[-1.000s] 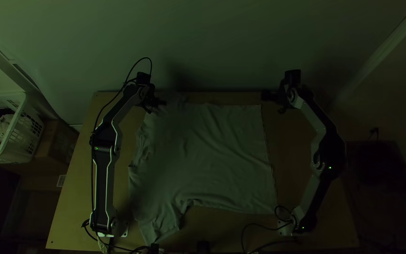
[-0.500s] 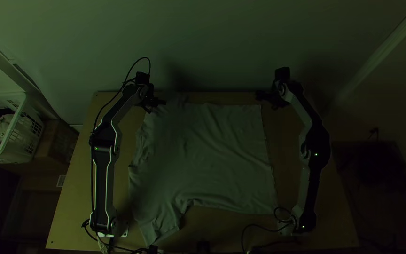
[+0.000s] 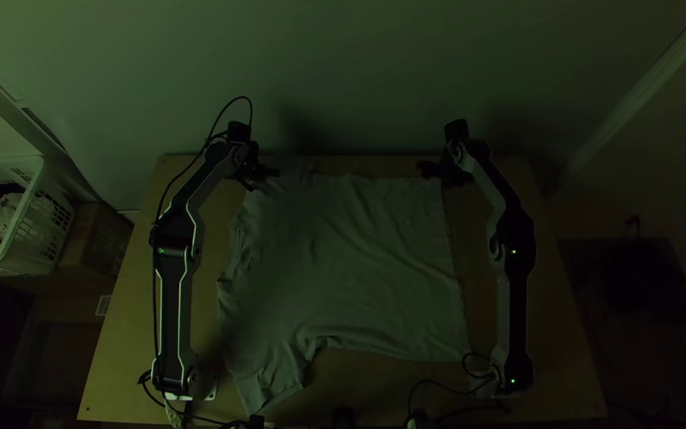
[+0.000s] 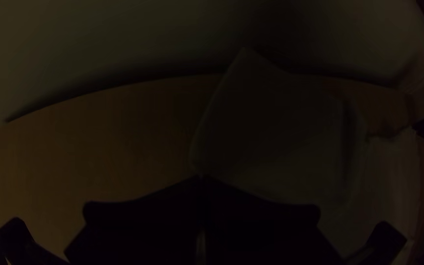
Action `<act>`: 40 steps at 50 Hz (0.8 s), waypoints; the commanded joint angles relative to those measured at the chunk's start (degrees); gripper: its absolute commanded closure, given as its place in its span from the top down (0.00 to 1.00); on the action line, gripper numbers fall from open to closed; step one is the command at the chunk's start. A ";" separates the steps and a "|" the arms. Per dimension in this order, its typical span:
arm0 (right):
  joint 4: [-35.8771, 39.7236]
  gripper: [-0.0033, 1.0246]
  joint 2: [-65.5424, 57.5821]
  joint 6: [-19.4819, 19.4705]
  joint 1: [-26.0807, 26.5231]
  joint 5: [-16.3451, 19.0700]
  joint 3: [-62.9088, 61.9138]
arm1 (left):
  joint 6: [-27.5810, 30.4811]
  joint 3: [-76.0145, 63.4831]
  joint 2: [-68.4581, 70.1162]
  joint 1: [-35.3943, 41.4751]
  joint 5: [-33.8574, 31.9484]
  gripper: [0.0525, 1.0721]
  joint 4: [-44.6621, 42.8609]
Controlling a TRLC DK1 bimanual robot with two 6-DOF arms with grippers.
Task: Fold the t-shirt
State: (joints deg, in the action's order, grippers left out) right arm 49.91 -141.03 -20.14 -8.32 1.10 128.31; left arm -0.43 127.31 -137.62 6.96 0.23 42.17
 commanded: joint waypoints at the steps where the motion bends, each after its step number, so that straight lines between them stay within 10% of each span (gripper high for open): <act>1: 0.54 0.32 -2.58 -0.95 -0.47 -0.66 1.24 | -0.89 -0.30 1.74 -0.72 -0.05 0.03 1.60; 7: -0.96 0.03 -2.58 -0.07 -0.47 -1.37 1.50 | -0.89 -0.39 1.92 -0.81 -0.14 0.03 1.68; 40: -9.74 0.03 -2.23 0.72 1.11 -3.04 3.79 | -2.56 2.42 3.24 -2.48 -1.11 0.03 -4.03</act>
State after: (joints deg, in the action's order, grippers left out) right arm 41.17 -142.19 -20.08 -8.32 -1.04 130.23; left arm -1.76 127.85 -137.47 5.61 -0.45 38.96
